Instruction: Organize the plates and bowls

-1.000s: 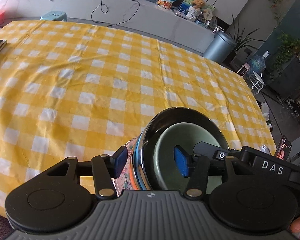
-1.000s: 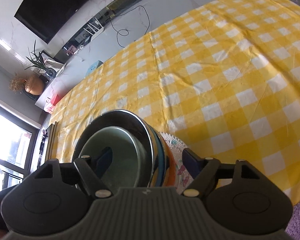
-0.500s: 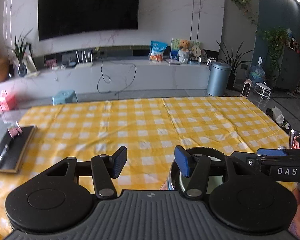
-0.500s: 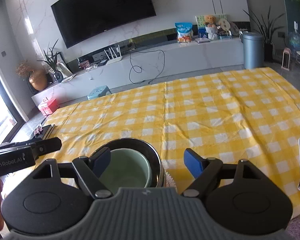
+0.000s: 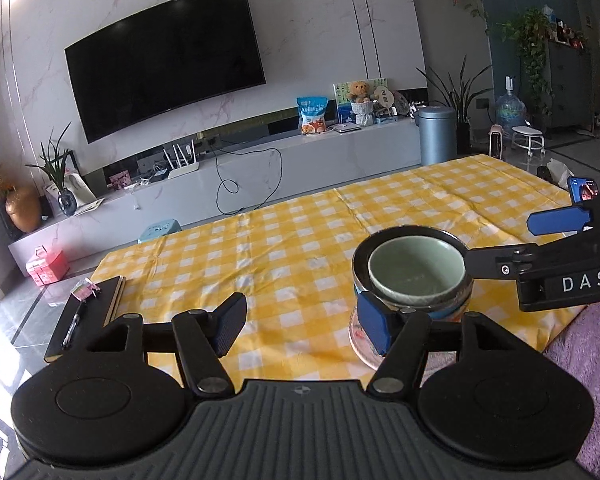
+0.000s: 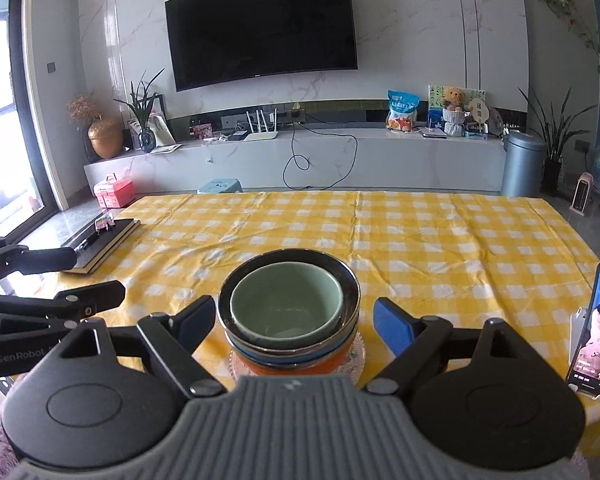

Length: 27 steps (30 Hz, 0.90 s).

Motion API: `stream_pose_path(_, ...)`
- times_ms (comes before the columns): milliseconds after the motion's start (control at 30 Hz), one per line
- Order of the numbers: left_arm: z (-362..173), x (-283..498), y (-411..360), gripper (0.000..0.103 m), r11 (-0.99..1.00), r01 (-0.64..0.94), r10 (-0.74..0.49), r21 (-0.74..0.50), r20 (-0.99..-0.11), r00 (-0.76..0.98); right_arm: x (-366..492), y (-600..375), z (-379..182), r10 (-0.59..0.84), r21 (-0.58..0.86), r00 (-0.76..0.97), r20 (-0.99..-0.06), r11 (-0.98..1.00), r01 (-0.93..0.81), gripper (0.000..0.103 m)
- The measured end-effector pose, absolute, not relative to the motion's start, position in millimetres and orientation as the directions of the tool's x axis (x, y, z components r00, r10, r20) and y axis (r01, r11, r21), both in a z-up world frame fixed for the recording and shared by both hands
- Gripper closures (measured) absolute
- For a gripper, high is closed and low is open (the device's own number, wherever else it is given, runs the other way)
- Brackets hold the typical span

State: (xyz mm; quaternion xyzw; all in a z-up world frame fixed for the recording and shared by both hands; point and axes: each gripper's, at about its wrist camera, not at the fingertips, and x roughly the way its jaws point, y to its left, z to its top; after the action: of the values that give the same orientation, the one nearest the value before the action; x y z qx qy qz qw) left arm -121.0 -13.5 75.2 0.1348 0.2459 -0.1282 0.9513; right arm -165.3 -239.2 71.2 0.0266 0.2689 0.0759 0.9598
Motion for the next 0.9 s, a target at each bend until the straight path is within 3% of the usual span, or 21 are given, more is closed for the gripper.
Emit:
stream_pose_path(267, 56.7, -141.1, -1.1, 0.019, 0.954, 0.261, -0.146, 0.146, -0.535, 0.832, -196.8, -228.7, 51.5, 0.191, 0.071, 0.826, -0.531, 0.981, -0.181, 0.018)
stream_pose_path(533, 30.8, -147.8, -4.9, 0.019, 0.95, 0.239, -0.093, 0.198, -0.553, 0.828, -210.7, -212.8, 29.1, 0.177, 0.007, 0.808, -0.562, 0.978, -0.21, 0.021)
stream_pose_path(900, 5.9, -135.5, 3.0, 0.019, 0.964, 0.223, -0.084, 0.143, -0.631, 0.771, -196.0, -204.2, -3.3, 0.161, -0.005, 0.768, -0.619, 0.978, -0.209, 0.021)
